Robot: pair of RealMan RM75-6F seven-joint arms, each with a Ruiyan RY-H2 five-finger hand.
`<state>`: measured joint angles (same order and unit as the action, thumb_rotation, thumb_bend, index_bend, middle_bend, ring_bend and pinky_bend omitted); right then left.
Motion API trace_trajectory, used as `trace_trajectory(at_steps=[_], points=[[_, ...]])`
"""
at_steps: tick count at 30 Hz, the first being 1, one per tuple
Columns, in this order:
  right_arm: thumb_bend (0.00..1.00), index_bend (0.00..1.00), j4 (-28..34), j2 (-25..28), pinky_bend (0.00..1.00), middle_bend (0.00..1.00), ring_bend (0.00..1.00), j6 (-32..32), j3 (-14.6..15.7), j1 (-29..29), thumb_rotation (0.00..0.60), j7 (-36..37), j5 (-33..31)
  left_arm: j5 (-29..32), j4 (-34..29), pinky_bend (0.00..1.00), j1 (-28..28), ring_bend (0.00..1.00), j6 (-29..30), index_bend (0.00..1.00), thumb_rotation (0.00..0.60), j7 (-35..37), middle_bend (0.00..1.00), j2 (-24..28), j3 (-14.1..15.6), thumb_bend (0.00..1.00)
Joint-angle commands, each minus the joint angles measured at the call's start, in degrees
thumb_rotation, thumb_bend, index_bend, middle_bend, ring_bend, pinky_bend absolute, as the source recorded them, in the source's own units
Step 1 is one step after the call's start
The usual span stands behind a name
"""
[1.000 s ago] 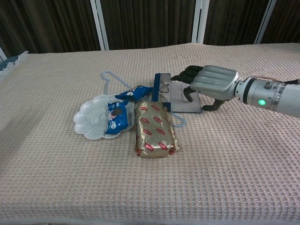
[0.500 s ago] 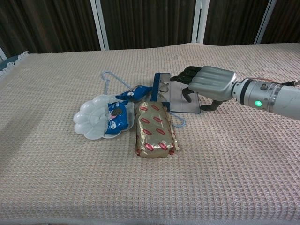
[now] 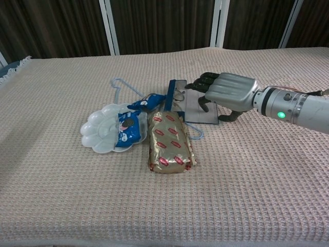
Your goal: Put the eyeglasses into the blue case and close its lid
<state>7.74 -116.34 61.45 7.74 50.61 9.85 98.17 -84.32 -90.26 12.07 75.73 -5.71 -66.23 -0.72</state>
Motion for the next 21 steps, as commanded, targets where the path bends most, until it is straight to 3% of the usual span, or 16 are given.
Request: trace_trajectory(at_steps=[1, 21], points=[[0.37, 0.57, 0.0, -0.1, 0.00, 0.07, 0.00, 0.3, -0.3, 0.0, 0.600, -0.2, -0.3, 0.1, 0.0, 0.12, 0.0, 0.00, 0.1, 0.00, 0.600, -0.1, 0.00, -0.1, -0.1, 0.44], [0.37, 0.62, -0.4, -1.0, 0.00, 0.10, 0.00, 0.5, -1.2, 0.0, 0.600, -3.2, -1.1, 1.2, 0.2, 0.12, -0.5, 0.00, 1.1, 0.00, 0.600, -2.2, 0.00, -0.9, -0.8, 0.44]])
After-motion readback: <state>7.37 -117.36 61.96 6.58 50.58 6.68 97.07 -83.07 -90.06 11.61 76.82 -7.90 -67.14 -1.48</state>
